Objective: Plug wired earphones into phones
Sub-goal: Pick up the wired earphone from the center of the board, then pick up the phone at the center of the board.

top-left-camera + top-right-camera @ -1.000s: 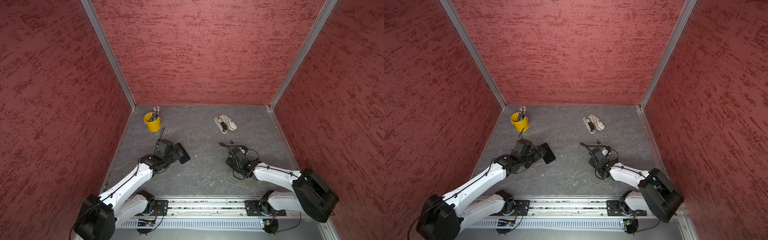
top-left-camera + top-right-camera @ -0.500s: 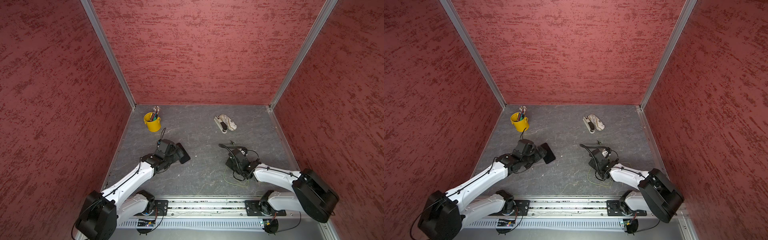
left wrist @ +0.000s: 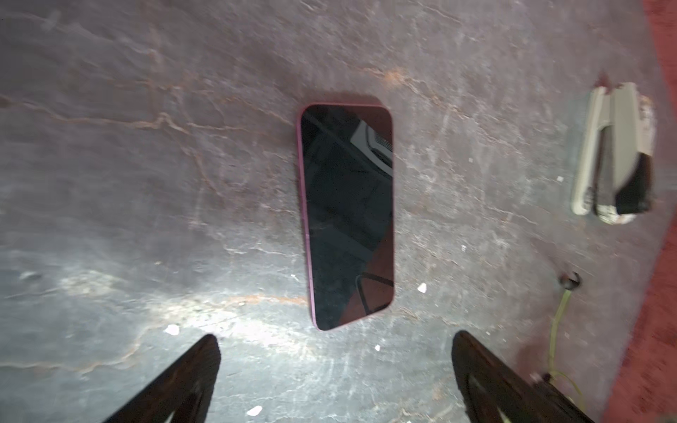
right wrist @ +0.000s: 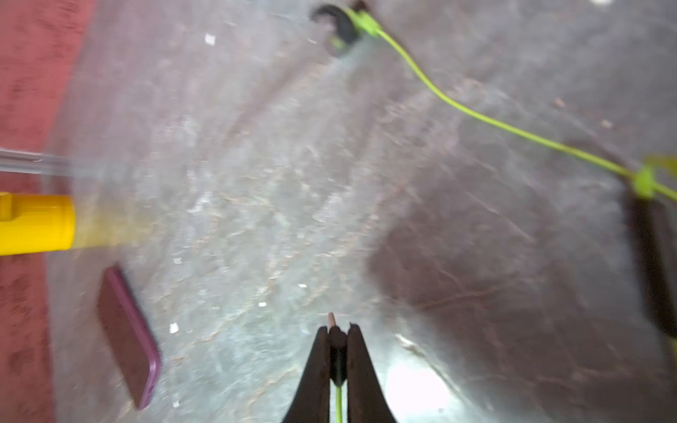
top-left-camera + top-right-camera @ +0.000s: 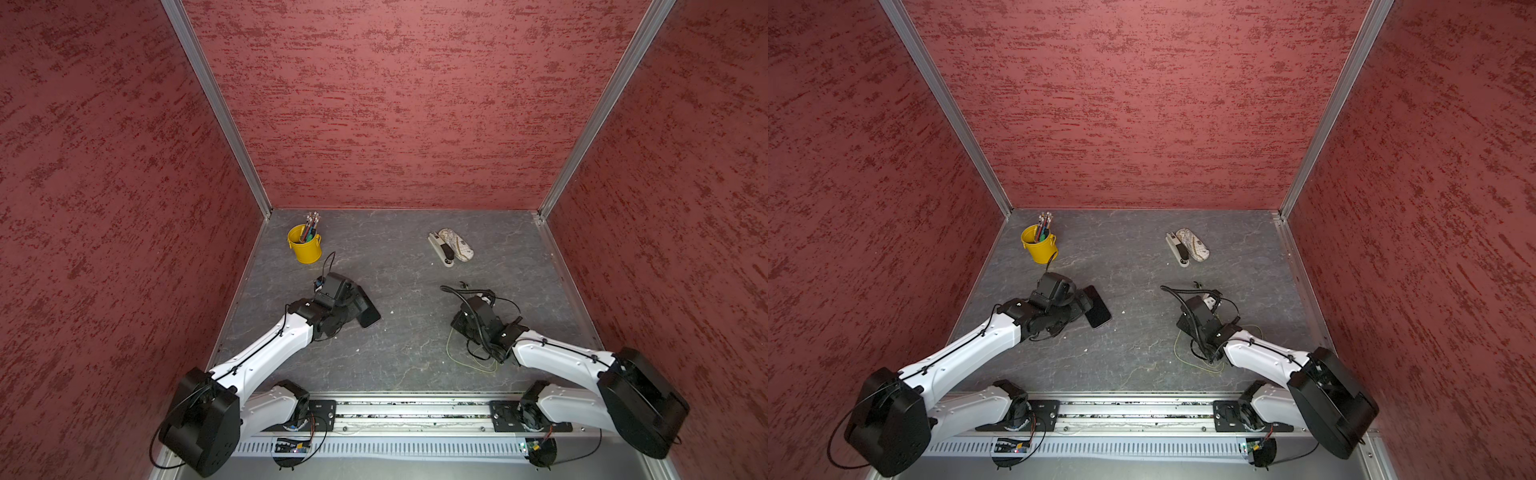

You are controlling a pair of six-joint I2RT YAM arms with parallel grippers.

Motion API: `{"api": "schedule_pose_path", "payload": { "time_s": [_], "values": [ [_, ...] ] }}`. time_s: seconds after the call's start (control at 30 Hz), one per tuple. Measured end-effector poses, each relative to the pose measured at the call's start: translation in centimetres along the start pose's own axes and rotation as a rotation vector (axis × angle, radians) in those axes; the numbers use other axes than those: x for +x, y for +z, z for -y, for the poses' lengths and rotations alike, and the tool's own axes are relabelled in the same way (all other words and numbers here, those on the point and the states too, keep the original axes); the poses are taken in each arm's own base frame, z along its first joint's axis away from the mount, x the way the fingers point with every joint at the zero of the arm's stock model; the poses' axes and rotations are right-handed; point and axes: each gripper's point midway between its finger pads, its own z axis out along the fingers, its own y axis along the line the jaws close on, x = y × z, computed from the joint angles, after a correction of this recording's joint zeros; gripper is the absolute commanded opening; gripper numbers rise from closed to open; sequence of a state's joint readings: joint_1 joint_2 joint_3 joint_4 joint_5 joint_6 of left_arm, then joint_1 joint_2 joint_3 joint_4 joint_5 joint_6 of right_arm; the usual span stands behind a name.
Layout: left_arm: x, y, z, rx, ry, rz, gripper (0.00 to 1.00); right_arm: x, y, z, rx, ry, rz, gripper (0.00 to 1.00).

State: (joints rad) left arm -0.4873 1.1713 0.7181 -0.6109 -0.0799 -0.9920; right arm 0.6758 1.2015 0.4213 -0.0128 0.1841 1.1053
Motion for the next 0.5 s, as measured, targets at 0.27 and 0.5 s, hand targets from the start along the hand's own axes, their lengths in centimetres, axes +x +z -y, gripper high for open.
{"api": "schedule_pose_path", "payload": {
  "time_s": [0.27,0.5],
  "values": [
    [-0.2,0.1,0.9,-0.228,0.042,0.015,1.00,-1.8,-3.4,-4.9,-0.324,-0.087,0.117,0.00],
    [0.4,1.4,0.4,-0.400,0.039,-0.010,1.00,-2.7,-5.1,-7.2,-0.446,-0.157,0.173,0.00]
  ]
}}
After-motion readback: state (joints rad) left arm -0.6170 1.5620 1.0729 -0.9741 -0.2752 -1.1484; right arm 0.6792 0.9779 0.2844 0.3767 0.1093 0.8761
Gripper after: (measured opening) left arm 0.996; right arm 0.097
